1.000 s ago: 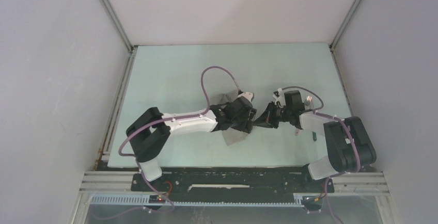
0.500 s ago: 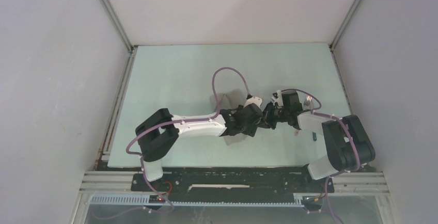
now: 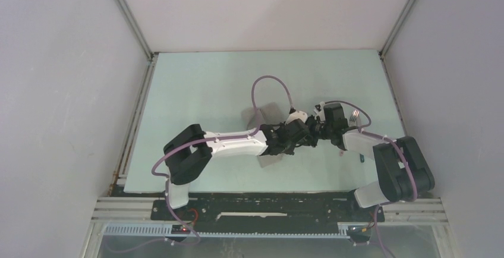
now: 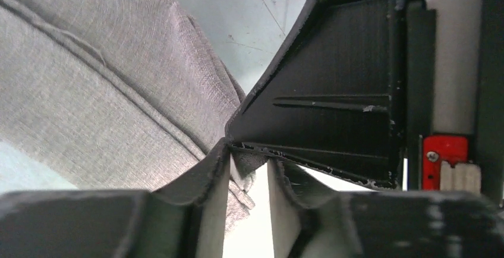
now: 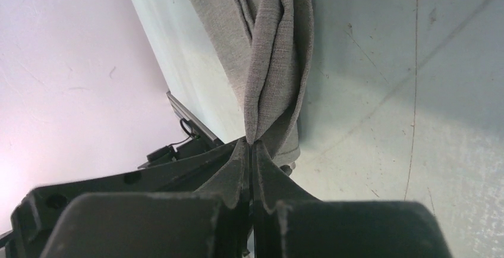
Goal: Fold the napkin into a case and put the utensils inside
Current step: Pick up the 2/3-rectangle-folded napkin at the center of the board.
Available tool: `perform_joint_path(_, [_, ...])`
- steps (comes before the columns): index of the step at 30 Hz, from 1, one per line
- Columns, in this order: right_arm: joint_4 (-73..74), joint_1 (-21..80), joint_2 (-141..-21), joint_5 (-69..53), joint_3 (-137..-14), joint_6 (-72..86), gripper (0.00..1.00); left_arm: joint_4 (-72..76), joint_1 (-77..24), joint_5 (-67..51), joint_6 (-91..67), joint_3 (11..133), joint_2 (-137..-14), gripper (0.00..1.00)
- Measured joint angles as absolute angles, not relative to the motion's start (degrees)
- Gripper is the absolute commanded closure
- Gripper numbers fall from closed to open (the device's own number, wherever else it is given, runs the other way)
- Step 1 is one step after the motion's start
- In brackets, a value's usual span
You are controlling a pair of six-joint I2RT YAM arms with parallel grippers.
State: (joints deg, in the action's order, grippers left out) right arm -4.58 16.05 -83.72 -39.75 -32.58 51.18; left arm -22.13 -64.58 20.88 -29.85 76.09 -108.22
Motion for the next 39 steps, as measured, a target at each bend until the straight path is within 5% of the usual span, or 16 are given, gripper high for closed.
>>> perform_joint_path(4, [-5.10, 16.53, -83.72, -38.98, -32.64, 51.57, 0.86, -22.98, -64.99, 21.06, -30.09, 76.73, -108.77, 0.93])
perform_joint_path(9, [-5.02, 15.25, -83.53, -39.62, -32.67, 51.16, 0.38, -23.55, -65.10, 22.74, -30.00, 76.62, -108.77, 1.00])
perform_joint_path(12, [-4.08, 12.36, -82.81, -40.10, -32.67, 49.69, 0.21, -23.79, -64.69, 24.45, -30.02, 75.66, -108.73, 1.00])
perform_joint_path(28, [-9.23, 9.80, -100.01, -46.11, -41.32, 46.24, 0.02, -24.77, -64.25, 26.89, -30.13, 71.24, -102.19, 1.00])
perform_joint_path(39, [-17.43, 13.15, -108.51, -49.91, -47.37, 53.34, 0.00, -26.26, -64.25, 26.83, -30.20, 71.24, -101.95, 1.00])
